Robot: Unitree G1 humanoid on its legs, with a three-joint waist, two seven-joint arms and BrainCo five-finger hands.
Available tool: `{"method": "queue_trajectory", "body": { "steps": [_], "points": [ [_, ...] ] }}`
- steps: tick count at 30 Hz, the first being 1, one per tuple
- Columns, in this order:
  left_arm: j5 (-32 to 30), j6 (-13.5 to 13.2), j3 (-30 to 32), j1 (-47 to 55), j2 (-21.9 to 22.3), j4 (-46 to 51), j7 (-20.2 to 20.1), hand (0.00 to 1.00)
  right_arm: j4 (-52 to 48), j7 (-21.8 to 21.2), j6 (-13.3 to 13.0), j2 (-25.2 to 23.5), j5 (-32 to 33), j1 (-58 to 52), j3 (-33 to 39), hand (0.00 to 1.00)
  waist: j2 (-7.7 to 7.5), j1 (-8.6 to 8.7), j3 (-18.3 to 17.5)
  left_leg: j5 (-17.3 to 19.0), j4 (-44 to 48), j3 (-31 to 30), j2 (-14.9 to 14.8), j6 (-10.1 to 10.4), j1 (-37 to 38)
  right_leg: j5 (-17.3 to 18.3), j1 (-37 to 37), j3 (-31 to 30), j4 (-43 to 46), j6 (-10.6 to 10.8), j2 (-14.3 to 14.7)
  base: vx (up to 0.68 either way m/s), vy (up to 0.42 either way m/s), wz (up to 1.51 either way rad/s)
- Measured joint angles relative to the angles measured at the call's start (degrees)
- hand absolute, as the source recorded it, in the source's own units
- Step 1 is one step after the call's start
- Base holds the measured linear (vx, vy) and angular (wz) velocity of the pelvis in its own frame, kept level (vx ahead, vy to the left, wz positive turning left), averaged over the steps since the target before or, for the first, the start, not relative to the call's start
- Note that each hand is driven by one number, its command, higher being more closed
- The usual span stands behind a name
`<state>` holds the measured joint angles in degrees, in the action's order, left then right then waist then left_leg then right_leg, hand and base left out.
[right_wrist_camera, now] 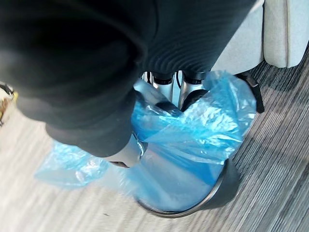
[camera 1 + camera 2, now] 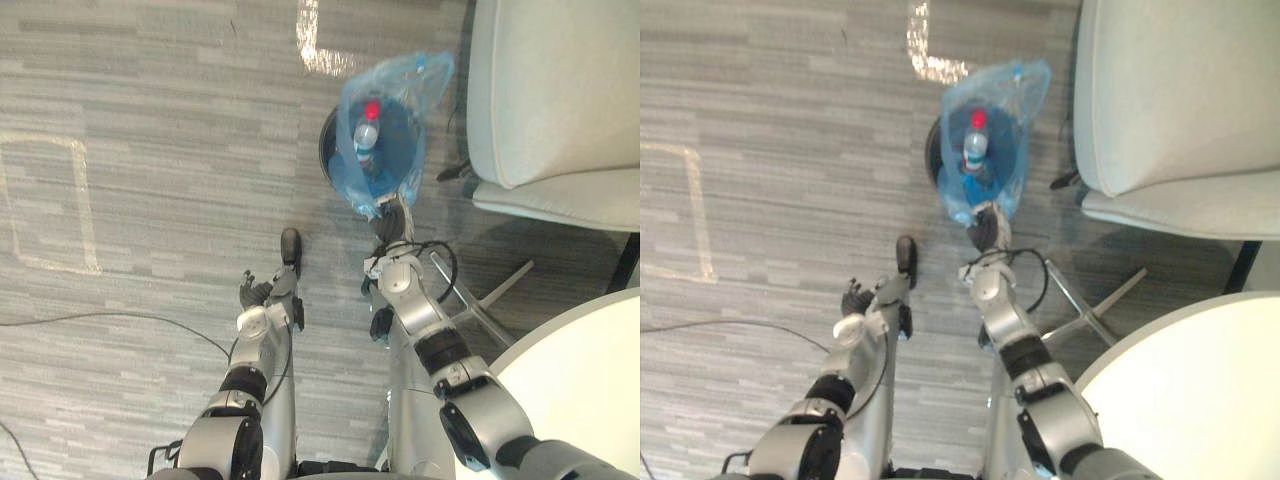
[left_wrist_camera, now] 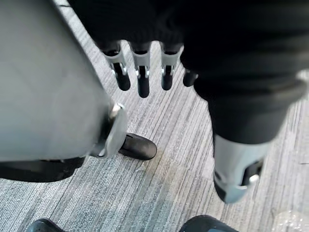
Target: Gather rubbish on tea table into small bin, then transfer packed bag to large trash can.
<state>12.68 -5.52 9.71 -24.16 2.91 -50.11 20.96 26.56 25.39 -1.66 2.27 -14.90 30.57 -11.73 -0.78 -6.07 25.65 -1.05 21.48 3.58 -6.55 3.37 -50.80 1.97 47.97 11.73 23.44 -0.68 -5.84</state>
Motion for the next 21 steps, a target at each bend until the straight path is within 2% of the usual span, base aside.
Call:
{"method": "queue_trajectory", "body": {
  "steps": [3, 7, 12, 17, 21],
  "points": [
    [-0.6, 1.2, 0.3, 0.9, 0.1, -0.2, -0.3, 0.0, -2.4, -2.1, -0.1, 0.0, 3.8, -3.4, 0.0, 1.0, -0.39, 0.12, -0.2, 0.0, -1.3, 0.4, 0.0, 0.1, 5.0, 0.0, -5.1, 0.0, -1.8, 0.0, 0.2, 0.09, -0.012, -0.01],
    [-1.5, 1.4, 0.4, 2.1, 0.0, -0.1, -1.4, 0.0, -6.0, -4.4, -0.8, -0.4, 7.8, -8.2, 0.0, 1.0, -0.91, 0.34, -0.6, 0.1, -2.9, 0.6, 0.1, 0.2, 11.0, 0.2, -10.6, -0.4, -2.9, 0.3, 0.3, 0.06, -0.014, -0.03],
    [-2.7, 2.8, 0.3, 6.7, 0.0, -0.3, -3.1, 0.0, -8.1, -8.8, -1.3, -2.7, 14.1, -14.9, -0.3, 1.0, -2.49, 1.35, -5.3, 0.6, -6.4, 2.3, 0.2, 0.0, 19.3, 0.5, -17.6, -1.4, -5.6, 0.6, 0.7, 0.03, -0.019, -0.09],
    [-4.1, 3.8, -2.0, 12.3, -0.1, -0.8, -5.0, 0.0, -12.5, -12.3, -1.4, -3.6, 19.9, -22.5, -1.5, 1.0, -2.61, 2.24, -11.2, 0.4, -10.9, 3.7, 0.1, 0.3, 26.7, 0.3, -24.1, -2.1, -9.7, 0.9, 1.2, 0.07, -0.019, -0.11],
    [-4.7, 4.3, -5.1, 14.7, -0.1, -1.3, -5.5, 0.0, -16.7, -14.6, -1.4, -3.7, 22.4, -26.2, -2.0, 1.0, -2.51, 2.77, -14.0, 0.0, -13.4, 4.2, 0.1, 0.9, 31.3, -0.5, -28.8, -2.7, -12.8, 1.3, 1.7, 0.11, 0.009, -0.09]
  ]
}}
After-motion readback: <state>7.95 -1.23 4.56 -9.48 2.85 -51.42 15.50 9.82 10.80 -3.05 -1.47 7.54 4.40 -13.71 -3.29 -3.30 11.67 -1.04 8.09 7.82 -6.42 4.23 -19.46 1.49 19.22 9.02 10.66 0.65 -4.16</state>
